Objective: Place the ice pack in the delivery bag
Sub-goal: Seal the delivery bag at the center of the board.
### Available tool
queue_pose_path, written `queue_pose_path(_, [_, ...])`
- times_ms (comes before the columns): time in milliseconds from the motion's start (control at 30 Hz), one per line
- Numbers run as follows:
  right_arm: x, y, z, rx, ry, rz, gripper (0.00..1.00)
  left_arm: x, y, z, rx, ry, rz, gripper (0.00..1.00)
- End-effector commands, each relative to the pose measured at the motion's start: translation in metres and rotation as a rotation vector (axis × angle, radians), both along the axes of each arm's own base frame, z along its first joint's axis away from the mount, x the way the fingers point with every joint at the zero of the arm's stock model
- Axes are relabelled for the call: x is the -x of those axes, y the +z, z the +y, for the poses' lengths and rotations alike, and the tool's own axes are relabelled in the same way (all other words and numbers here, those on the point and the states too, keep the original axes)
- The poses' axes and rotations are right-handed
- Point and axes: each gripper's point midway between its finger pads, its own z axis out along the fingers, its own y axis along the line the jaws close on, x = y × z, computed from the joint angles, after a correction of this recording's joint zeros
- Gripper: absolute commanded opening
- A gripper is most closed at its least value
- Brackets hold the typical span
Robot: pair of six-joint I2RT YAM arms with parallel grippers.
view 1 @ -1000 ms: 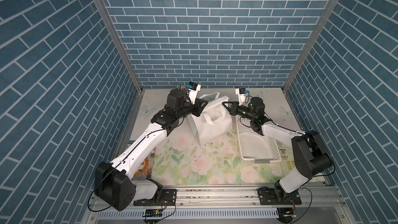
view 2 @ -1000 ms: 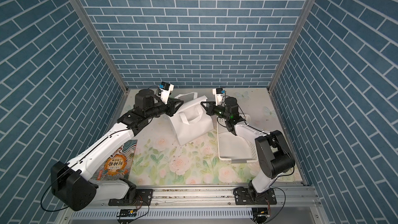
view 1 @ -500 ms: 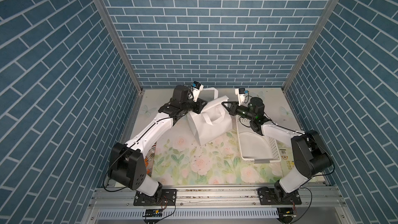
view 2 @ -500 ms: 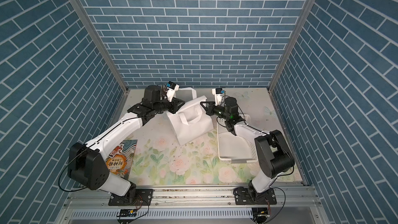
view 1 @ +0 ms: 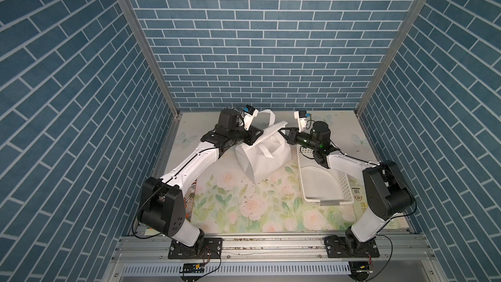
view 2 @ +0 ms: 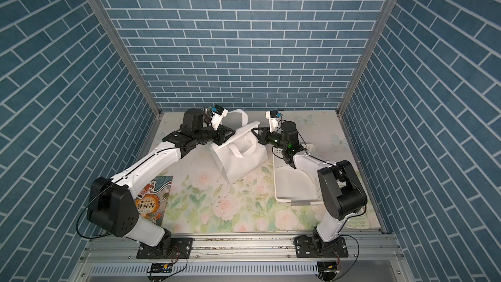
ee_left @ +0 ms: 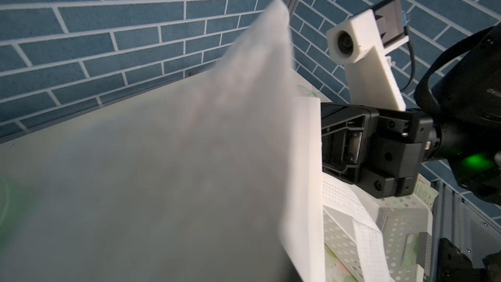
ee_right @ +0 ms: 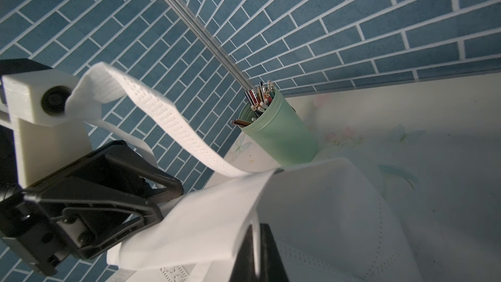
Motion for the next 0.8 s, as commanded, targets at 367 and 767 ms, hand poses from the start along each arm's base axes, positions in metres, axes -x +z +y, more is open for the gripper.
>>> queue_pose_path(367, [-0.015, 0.007, 0.007, -0.007, 0.001, 0.004, 0.00, 0.018, -0.009, -0.004, 0.024, -0.052, 0.063, 0.41])
queue_pose_path(767, [-0.021, 0.013, 0.009, -0.006, 0.006, 0.004, 0.00, 0.014, -0.026, -0.001, -0.031, -0.031, 0.116, 0.40])
